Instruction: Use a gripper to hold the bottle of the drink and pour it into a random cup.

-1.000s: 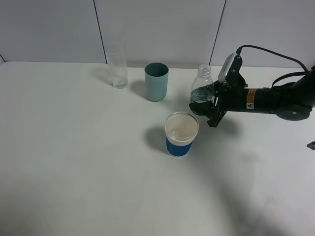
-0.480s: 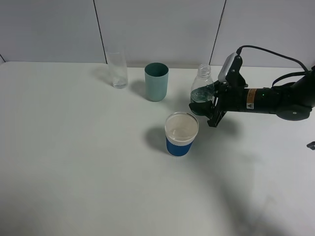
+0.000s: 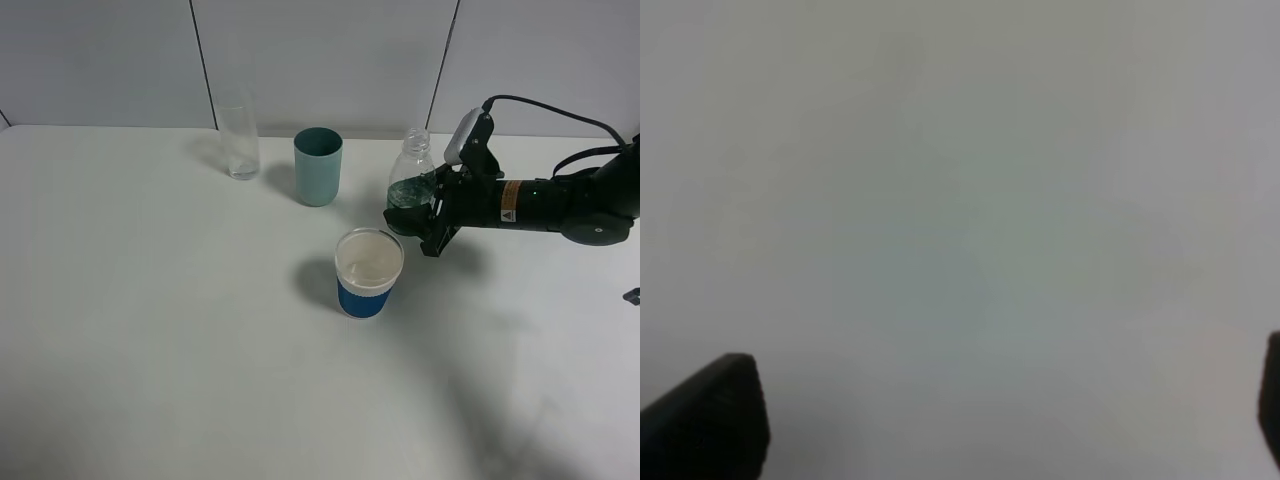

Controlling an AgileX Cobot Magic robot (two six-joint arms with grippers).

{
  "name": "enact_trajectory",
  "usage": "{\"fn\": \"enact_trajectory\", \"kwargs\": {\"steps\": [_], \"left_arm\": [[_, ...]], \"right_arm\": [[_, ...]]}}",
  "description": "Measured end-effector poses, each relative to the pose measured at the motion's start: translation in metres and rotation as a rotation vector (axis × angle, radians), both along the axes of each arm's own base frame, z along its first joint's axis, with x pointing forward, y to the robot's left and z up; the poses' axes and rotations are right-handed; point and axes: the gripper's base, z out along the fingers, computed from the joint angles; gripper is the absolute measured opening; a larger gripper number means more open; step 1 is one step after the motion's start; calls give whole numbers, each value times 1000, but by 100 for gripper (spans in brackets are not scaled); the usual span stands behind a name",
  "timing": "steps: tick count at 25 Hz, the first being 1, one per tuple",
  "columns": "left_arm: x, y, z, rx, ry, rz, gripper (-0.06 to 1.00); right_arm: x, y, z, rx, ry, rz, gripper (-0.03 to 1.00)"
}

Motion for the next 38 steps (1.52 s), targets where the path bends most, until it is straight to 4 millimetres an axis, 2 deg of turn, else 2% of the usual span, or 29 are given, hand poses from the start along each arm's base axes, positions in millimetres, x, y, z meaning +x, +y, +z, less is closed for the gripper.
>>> {"fn": "enact_trajectory", "kwargs": {"steps": [3,6,9,15,18,30,38], "left_arm": [[0,0,0,0,0,0,99],[0,0,0,0,0,0,99],[0,0,0,0,0,0,99],[0,0,0,0,0,0,99],[0,0,0,0,0,0,99],[0,0,0,0,0,0,99],[0,0,0,0,0,0,99]], "right_arm": [[0,1,2,19,-8,8,65],[0,2,3,31,-14,13,79],[-1,2,3,36,-16,15,86],[-2,3,4,36,-21,34,88],[-2,3,10,37,-36,38,88],[-3,1,57,88,-7,-26,88],[-9,1,93,90,-102,-17,88]]}}
